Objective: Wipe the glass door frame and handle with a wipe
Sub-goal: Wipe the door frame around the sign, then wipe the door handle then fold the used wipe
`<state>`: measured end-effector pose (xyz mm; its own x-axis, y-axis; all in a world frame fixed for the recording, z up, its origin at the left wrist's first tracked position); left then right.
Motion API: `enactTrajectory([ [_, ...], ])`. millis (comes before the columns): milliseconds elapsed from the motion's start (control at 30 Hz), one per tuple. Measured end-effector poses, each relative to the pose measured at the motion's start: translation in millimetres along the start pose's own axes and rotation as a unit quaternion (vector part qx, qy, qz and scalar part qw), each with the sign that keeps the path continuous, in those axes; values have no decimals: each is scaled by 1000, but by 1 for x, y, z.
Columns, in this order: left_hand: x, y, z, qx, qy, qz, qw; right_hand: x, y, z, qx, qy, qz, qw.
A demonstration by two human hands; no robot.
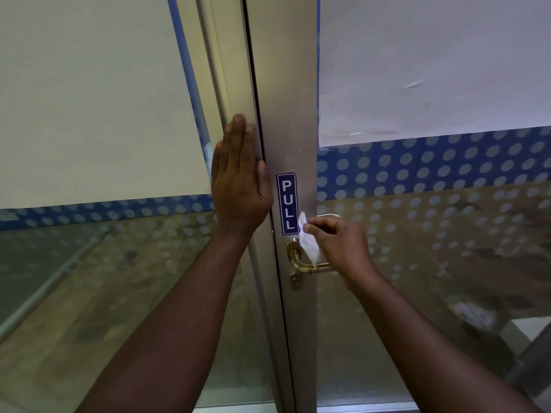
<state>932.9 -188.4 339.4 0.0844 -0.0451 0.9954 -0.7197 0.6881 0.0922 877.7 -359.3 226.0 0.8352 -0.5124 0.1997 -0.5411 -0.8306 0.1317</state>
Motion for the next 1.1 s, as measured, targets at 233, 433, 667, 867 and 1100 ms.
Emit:
enactTrajectory([
  [233, -89, 21, 26, -171, 322, -110, 925, -30, -9, 22, 288, -213, -101, 928],
  [433, -164, 9, 31, -327, 625, -303, 640, -43, -31, 26, 323, -302, -191, 876],
  [667, -160, 23, 16, -311, 660, -264, 630, -57, -23, 21, 377, -330, -244, 830],
  [867, -171, 29, 8, -333, 697, -227, 593, -45, -4, 24, 99, -163, -144, 971],
  [1100, -180, 13, 8, -335, 702, -248, 577, -27, -1, 23, -96, -68, -54, 992],
])
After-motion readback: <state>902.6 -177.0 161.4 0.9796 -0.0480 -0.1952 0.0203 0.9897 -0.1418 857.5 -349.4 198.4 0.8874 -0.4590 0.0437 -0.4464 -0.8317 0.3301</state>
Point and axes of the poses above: each hand's wrist, its own x-axis towards the middle knuckle, its own y-axis out of the back of the hand, z = x × y, the point moved 7 cm from there along x, towards the middle knuckle, and after that the axes turned 8 degrees about z, right-handed, at the moved point
